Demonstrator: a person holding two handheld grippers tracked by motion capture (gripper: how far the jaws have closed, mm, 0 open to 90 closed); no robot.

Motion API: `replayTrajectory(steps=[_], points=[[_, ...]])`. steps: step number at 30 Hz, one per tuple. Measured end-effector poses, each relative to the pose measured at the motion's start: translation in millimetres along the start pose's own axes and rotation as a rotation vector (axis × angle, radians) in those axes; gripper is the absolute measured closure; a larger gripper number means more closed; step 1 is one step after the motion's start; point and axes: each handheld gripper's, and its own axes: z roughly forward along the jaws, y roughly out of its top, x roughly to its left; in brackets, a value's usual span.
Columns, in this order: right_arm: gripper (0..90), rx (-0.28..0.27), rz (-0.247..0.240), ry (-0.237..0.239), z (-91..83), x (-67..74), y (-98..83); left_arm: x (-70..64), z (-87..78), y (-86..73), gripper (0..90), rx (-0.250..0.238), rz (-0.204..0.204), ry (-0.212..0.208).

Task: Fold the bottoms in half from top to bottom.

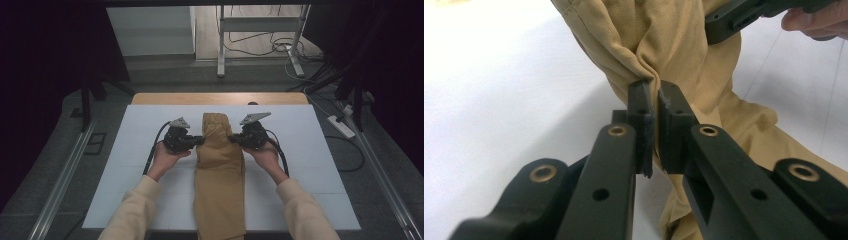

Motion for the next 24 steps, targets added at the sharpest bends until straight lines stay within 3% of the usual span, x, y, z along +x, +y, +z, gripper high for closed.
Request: replayTrajectory(steps=[24], points=[[84.9, -0.048, 0.019, 0.054, -16.3, 16.4, -21.9, -18.0, -5.6, -12.3, 85.0, -0.001, 0.006, -0.034]])
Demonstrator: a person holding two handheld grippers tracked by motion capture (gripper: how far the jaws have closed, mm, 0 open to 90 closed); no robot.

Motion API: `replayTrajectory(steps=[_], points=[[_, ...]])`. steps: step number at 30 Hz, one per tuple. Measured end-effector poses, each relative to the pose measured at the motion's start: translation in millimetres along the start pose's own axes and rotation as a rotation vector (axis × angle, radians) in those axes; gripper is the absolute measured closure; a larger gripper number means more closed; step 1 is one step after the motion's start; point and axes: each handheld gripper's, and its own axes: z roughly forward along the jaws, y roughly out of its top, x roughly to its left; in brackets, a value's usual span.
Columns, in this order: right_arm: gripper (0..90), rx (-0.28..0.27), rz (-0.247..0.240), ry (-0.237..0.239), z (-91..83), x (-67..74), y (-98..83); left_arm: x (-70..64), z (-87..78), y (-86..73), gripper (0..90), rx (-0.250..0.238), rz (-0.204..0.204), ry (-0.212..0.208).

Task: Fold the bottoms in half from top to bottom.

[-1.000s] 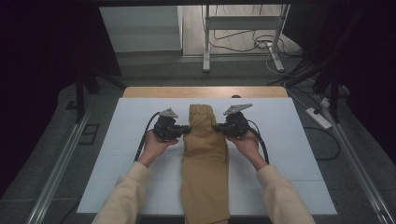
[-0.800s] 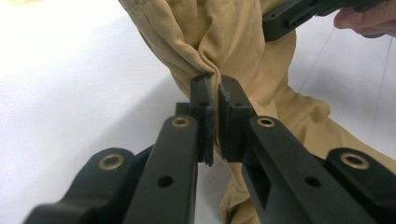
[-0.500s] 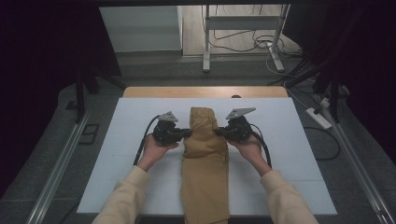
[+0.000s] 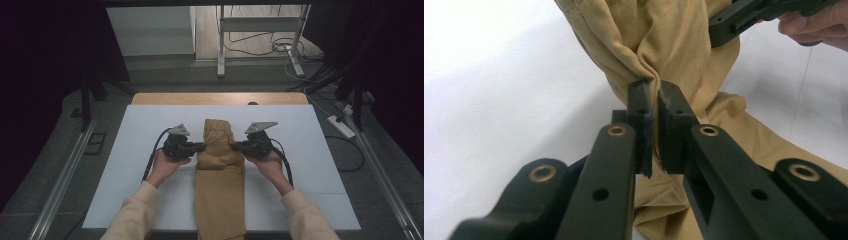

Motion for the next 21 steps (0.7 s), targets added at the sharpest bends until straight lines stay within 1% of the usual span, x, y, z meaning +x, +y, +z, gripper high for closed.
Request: replayTrajectory(steps=[9, 21], points=[[84.8, 0.004, -0.014, -0.001, -3.9, 3.8, -1.2, -2.8, 0.0, -0.3, 84.9, -0.003, -0.002, -0.005], [84.8, 0.003, -0.008, 0.009, -4.9, 6.5, -2.9, -3.7, -1.3, -2.2, 84.9, 0.003, 0.001, -0.006]])
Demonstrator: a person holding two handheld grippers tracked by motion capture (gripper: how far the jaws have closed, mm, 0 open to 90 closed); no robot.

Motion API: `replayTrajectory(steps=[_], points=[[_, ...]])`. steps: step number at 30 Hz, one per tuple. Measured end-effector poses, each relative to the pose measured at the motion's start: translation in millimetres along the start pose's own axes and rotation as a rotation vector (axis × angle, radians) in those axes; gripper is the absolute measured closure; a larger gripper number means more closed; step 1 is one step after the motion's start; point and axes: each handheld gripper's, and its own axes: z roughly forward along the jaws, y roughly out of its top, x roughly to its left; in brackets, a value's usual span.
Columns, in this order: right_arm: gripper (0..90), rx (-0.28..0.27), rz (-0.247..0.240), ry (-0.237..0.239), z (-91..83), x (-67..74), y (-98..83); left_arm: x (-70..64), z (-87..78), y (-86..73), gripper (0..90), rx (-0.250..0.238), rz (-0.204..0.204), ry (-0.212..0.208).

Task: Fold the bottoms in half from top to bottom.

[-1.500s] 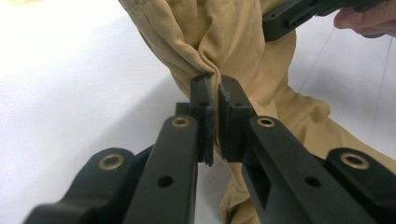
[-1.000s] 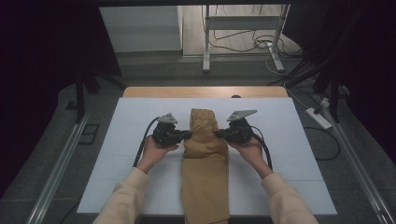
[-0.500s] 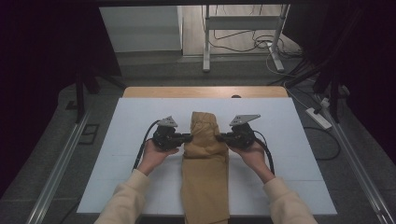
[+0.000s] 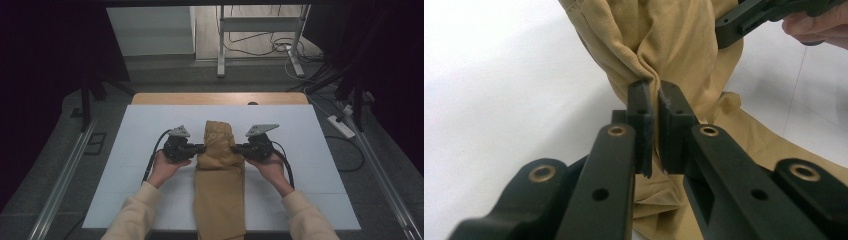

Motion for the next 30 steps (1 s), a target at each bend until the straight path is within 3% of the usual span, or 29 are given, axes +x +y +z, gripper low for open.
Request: replayTrajectory(steps=[30], points=[[84.7, -0.002, -0.02, 0.028, -11.1, 24.5, -6.8, -22.5, -13.3, -11.2, 84.4, 0.014, 0.035, 0.0]])
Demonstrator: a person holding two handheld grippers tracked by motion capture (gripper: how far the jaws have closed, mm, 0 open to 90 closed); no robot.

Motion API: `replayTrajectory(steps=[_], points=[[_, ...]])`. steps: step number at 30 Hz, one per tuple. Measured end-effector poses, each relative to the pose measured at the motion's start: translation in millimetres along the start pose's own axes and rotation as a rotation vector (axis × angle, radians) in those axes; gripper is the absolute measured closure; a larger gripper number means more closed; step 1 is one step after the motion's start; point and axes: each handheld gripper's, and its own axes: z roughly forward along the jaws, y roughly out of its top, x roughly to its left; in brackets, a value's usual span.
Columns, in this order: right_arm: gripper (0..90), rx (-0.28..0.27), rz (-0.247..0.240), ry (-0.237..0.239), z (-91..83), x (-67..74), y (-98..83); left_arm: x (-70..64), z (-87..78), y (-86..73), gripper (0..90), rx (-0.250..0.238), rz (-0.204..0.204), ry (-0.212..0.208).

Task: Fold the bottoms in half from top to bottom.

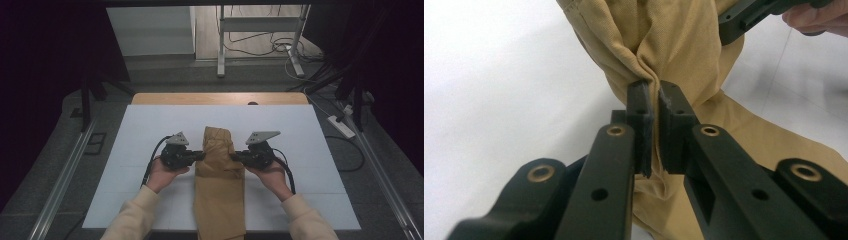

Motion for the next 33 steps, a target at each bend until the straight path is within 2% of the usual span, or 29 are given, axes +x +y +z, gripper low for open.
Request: replayTrajectory(steps=[17, 33], points=[[84.7, 0.012, -0.006, 0.009, -0.7, 7.3, -5.5, -3.6, 0.9, -6.3, 84.3, 0.007, -0.005, -0.006], [84.7, 0.013, -0.026, 0.027, -8.1, 21.7, -10.6, -14.5, -4.3, -14.2, 83.8, 0.016, 0.019, -0.013]])
